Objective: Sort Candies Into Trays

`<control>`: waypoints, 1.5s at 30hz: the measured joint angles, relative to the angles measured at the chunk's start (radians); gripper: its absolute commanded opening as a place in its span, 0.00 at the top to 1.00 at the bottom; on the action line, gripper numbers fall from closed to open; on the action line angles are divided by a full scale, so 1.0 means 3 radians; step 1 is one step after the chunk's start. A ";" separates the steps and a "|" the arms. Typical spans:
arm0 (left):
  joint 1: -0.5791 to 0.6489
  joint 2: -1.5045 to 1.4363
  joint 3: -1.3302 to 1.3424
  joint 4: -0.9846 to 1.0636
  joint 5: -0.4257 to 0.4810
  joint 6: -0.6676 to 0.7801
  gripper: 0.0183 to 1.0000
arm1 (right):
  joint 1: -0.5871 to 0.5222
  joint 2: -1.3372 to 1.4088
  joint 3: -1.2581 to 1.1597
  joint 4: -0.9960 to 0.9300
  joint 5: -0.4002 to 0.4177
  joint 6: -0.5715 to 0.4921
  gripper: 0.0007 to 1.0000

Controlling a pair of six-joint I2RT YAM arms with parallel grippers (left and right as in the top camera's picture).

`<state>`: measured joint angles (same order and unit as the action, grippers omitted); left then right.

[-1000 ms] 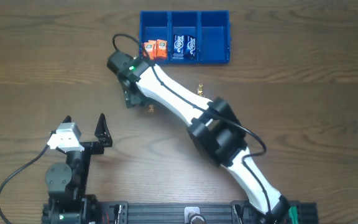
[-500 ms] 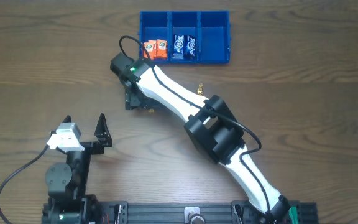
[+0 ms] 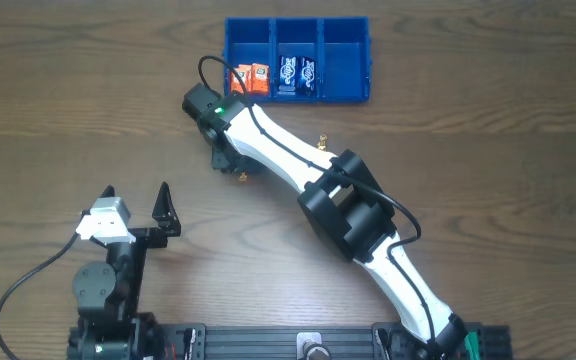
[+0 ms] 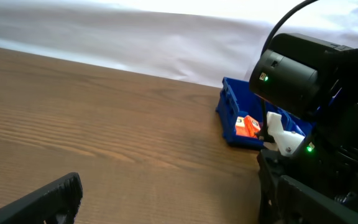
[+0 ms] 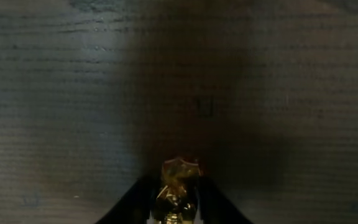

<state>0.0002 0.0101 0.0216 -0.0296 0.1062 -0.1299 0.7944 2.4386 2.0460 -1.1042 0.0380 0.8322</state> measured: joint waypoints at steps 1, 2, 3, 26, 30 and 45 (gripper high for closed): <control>0.0000 0.0000 0.0000 0.0001 0.0000 0.0000 0.00 | 0.0000 0.0000 0.0000 -0.0003 -0.0003 -0.0003 0.80; 0.0000 0.0000 0.0000 0.0001 0.0000 0.0000 0.00 | -0.0001 -0.0001 0.0000 -0.0008 -0.0004 -0.0008 0.83; 0.0000 0.0000 0.0000 0.0001 0.0000 0.0000 0.00 | -0.0001 -0.0004 0.0000 -0.0014 -0.0003 -0.0009 0.86; 0.0000 0.0000 0.0000 0.0001 0.0000 0.0001 0.00 | -0.1369 -0.1180 -0.0066 0.0815 0.0917 -0.1284 0.90; 0.0000 0.0000 0.0000 0.0001 0.0000 0.0000 0.00 | -0.1492 -0.1069 -0.0070 0.1156 0.0937 -0.1448 0.90; 0.0000 0.0000 0.0000 0.0001 0.0000 0.0001 0.00 | -0.1588 -0.0629 -0.0081 0.1743 0.0960 -0.1540 0.00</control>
<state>0.0002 0.0101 0.0216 -0.0292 0.1062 -0.1295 0.3180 2.2498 2.0216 -0.5812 0.3260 0.3702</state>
